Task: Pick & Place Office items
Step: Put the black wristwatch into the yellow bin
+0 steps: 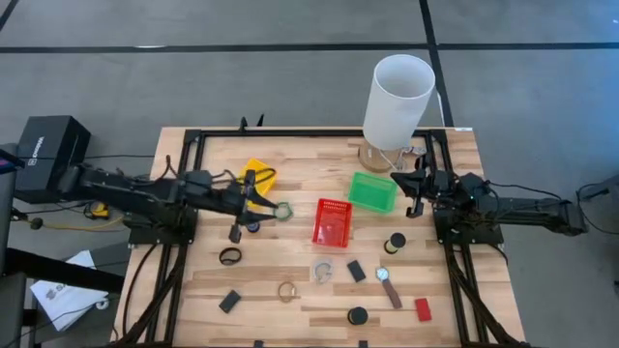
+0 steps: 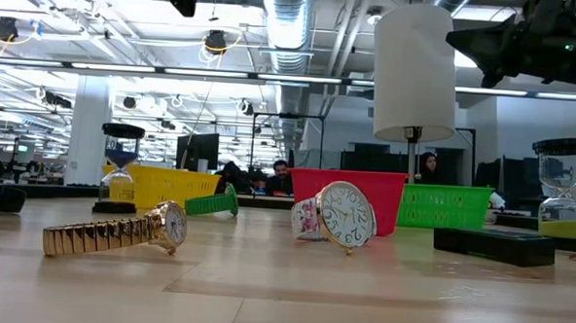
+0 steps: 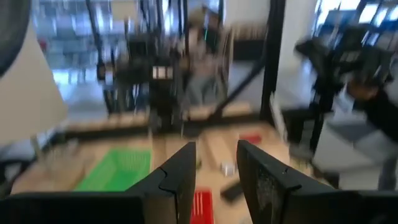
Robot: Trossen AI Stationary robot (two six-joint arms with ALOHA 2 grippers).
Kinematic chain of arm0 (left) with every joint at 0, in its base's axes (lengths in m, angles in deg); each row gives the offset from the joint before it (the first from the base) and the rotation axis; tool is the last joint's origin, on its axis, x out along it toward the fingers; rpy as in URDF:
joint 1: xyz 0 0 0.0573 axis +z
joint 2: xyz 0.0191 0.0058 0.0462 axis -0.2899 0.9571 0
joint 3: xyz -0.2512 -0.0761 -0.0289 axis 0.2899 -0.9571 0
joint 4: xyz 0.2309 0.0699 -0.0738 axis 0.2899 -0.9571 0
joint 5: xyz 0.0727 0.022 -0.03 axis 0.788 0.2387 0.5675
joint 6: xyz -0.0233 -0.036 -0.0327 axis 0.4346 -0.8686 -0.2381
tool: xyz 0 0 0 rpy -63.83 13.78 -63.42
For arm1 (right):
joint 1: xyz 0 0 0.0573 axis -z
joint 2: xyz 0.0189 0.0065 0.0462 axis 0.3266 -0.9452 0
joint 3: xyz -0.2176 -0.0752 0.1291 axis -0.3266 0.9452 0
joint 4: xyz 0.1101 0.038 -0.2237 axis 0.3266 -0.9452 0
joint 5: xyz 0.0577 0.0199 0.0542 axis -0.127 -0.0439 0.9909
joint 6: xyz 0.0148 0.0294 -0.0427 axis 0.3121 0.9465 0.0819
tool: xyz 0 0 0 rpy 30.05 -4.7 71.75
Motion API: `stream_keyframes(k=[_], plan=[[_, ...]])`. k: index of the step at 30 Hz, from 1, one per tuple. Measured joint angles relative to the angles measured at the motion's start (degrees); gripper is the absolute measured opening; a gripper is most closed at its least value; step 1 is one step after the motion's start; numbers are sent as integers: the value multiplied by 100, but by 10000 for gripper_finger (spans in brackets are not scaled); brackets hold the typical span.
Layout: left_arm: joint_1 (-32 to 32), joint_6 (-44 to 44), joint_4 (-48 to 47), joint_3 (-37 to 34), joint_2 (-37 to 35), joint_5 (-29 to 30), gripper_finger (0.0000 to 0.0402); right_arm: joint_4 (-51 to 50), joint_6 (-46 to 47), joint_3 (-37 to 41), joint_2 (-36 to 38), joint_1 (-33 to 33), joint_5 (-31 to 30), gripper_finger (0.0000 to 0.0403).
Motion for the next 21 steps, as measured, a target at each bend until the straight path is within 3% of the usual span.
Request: stream_keyframes(k=[3,6,13,21], plan=[[-296,-130,-1234,607,168,430,113,-2,0,-2,2,-2,0,1],[-571,-696,-1881,894,286,555,113,-4,0,-9,2,-1,-2,1],[-1389,-2458,-2984,870,300,575,113,-15,0,-11,0,4,-11,1],[-2273,-3895,-3212,355,300,570,116,-15,52,-13,1,2,-11,1]])
